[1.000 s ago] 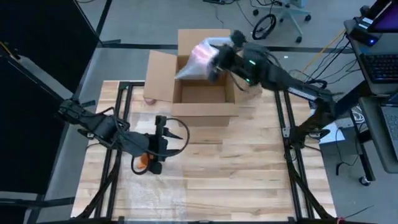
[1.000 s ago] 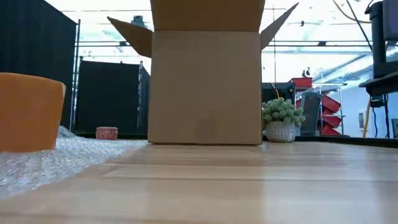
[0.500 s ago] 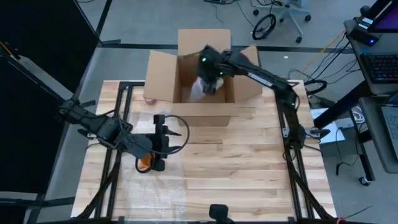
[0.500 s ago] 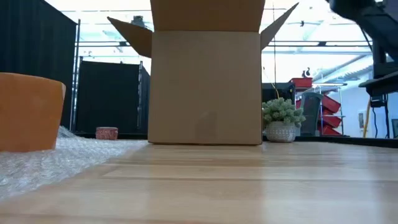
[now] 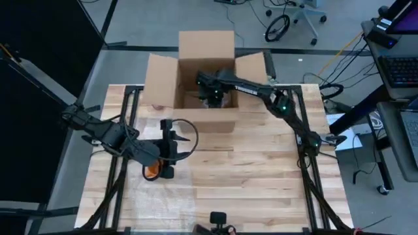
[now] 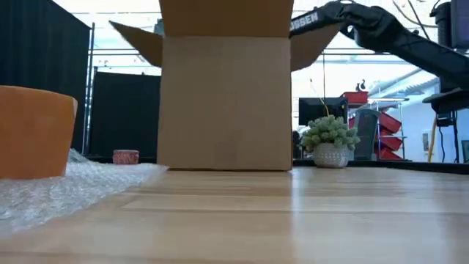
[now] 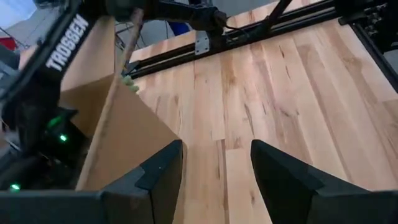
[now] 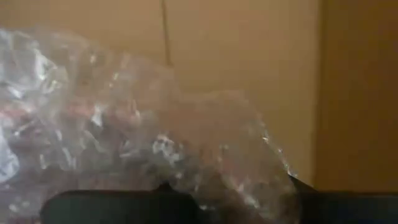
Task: Wrap mug
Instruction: Put the wrapped pink cup into the box
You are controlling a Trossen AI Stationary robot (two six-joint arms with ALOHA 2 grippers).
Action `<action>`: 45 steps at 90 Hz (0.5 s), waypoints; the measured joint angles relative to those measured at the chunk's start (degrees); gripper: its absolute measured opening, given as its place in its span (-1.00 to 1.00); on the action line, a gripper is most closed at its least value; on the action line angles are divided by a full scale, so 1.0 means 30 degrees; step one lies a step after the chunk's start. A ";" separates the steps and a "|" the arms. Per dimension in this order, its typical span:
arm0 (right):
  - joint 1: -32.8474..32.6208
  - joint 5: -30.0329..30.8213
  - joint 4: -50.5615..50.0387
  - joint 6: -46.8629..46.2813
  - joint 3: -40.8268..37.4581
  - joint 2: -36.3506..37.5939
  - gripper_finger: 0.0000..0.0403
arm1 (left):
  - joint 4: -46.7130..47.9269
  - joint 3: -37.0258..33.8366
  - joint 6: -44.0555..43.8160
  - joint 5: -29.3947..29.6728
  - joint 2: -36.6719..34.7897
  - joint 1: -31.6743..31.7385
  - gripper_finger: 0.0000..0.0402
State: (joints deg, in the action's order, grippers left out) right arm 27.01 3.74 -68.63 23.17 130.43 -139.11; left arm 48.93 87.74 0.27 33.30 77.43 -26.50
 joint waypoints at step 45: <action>0.0158 -0.0977 0.0019 -0.0484 0.0091 -0.0652 0.02 | 0.0000 0.0000 0.0000 0.0003 0.0000 0.0000 -0.11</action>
State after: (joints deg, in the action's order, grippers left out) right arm 27.49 0.81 -68.57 21.72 130.70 -141.07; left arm 48.93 87.74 0.27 33.31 77.43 -26.50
